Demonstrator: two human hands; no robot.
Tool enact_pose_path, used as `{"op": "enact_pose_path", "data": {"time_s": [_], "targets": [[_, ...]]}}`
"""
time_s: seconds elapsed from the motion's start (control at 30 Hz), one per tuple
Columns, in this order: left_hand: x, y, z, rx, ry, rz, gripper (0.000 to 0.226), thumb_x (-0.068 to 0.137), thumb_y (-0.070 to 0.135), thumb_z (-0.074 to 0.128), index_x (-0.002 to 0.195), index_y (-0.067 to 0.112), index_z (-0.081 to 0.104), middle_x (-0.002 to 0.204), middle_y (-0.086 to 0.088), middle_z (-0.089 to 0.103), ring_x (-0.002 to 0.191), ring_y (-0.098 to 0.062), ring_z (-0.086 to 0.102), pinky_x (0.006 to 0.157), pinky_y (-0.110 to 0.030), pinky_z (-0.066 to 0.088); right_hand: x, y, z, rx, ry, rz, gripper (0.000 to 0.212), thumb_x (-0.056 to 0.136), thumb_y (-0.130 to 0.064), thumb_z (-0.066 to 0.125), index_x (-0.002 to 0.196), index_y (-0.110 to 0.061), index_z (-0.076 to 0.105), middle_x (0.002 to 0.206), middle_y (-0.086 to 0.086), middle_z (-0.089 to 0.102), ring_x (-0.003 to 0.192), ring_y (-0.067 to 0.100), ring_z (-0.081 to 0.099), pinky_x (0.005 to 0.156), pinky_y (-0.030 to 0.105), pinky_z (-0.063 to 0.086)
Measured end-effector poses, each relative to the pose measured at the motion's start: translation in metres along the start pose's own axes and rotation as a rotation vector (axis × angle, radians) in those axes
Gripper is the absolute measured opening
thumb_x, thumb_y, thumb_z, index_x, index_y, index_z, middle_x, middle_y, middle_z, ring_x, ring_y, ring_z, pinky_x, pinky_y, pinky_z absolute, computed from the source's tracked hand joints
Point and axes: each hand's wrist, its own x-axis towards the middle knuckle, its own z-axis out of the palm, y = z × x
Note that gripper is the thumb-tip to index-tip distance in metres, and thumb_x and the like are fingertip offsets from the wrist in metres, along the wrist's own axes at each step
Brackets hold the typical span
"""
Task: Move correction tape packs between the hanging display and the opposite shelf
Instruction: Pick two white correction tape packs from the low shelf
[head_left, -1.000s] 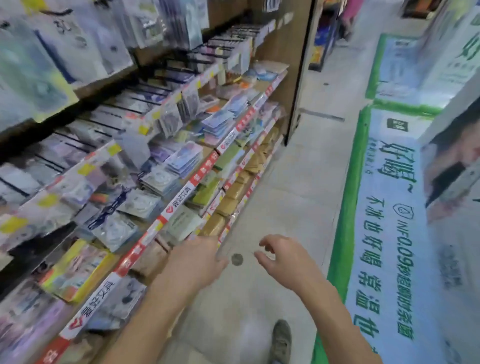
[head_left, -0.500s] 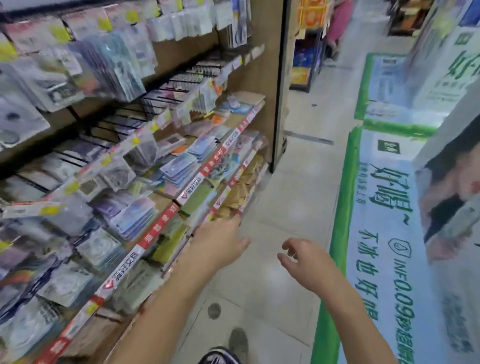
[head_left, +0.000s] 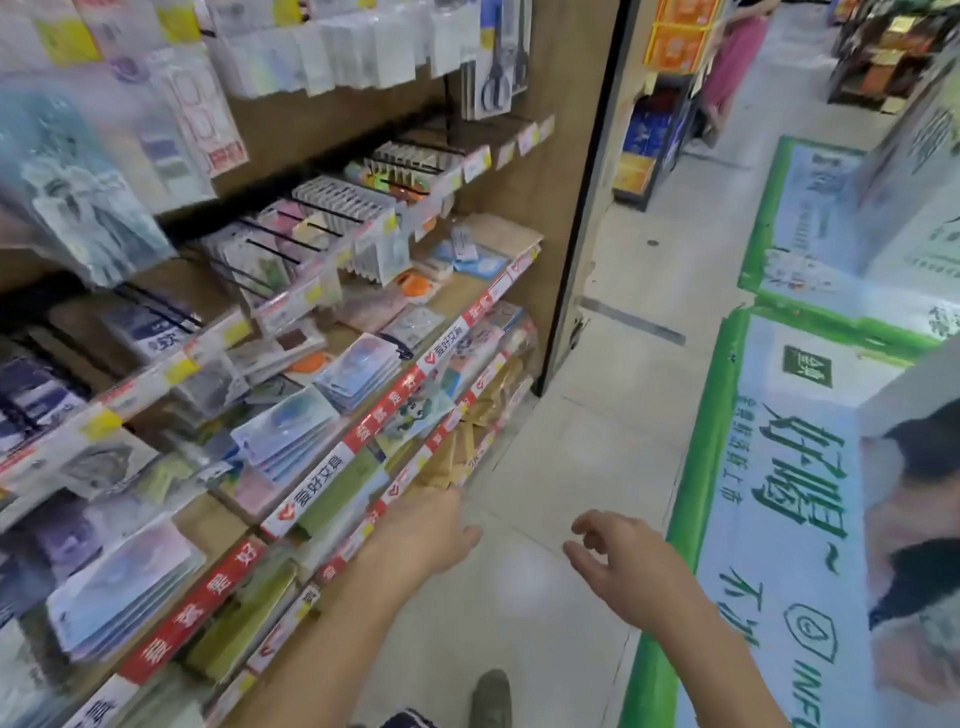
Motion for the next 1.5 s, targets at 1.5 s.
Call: {"op": "enact_pose_path", "data": {"time_s": [1.5], "targets": [[0.322, -0.022, -0.189, -0.395, 0.12, -1.01, 0.034, 0.103, 0.045, 0.044, 0.125, 0.024, 0.057, 0.126, -0.002, 0.064, 0.116, -0.025, 0.062, 0.086, -0.034, 0.048, 0.625, -0.118, -0.112, -0.536, -0.574, -0.958, 0.032, 0.097, -0.035, 0.053, 0.114, -0.01, 0.065, 0.113, 0.016, 0.07, 0.105, 0.034, 0.065, 0.084, 0.037, 0.053]]}}
